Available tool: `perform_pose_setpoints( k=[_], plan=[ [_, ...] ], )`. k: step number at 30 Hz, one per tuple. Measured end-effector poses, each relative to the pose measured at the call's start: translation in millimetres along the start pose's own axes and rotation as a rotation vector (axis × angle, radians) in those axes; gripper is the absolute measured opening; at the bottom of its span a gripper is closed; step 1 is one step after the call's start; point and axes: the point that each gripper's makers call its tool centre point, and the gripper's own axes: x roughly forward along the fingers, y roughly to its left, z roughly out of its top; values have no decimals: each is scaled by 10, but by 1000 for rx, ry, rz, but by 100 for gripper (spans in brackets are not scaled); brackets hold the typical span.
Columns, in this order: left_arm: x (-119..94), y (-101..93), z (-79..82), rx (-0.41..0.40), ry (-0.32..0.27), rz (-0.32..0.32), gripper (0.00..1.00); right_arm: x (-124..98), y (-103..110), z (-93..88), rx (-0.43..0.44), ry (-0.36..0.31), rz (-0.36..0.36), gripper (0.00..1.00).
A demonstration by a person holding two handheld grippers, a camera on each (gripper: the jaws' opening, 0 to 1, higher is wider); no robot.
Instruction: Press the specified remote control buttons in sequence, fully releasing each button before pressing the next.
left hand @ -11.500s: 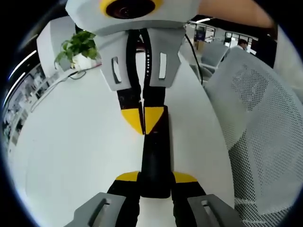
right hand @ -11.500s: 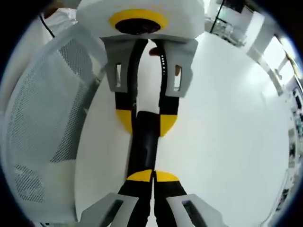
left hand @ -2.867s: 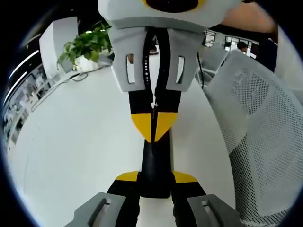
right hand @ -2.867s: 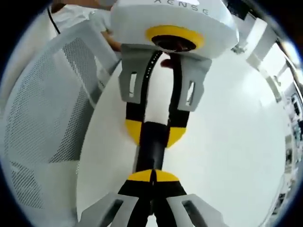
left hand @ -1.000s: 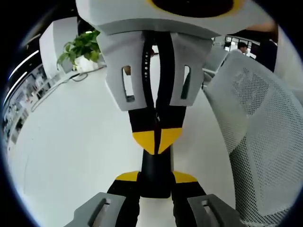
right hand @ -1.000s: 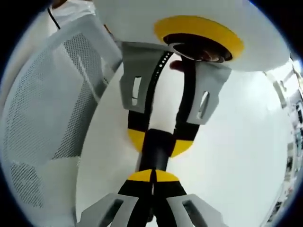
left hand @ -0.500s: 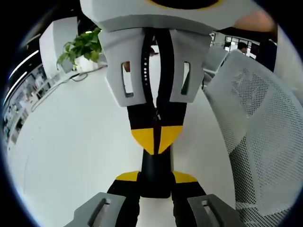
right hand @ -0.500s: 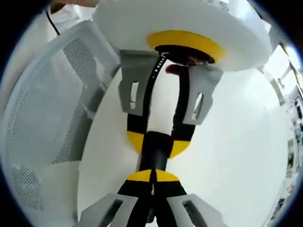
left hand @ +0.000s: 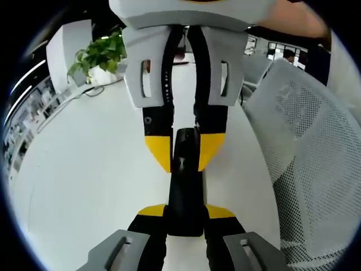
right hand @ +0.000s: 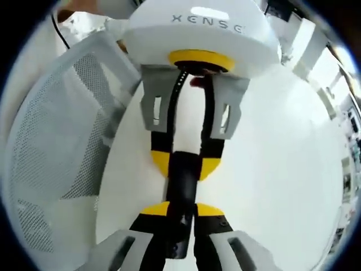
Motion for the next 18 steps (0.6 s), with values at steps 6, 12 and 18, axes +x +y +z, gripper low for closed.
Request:
perform_pose_setpoints(
  k=[6,12,18],
  plan=[
    [2,-1,0,0,2,0,25,-27,8,-60,20,3,0,14],
    [0,-5,1,2,5,-1,25,-51,28,-143,36,11,1,17],
    [2,-10,2,3,6,0,25,-79,58,-254,52,24,2,19]
  ],
)
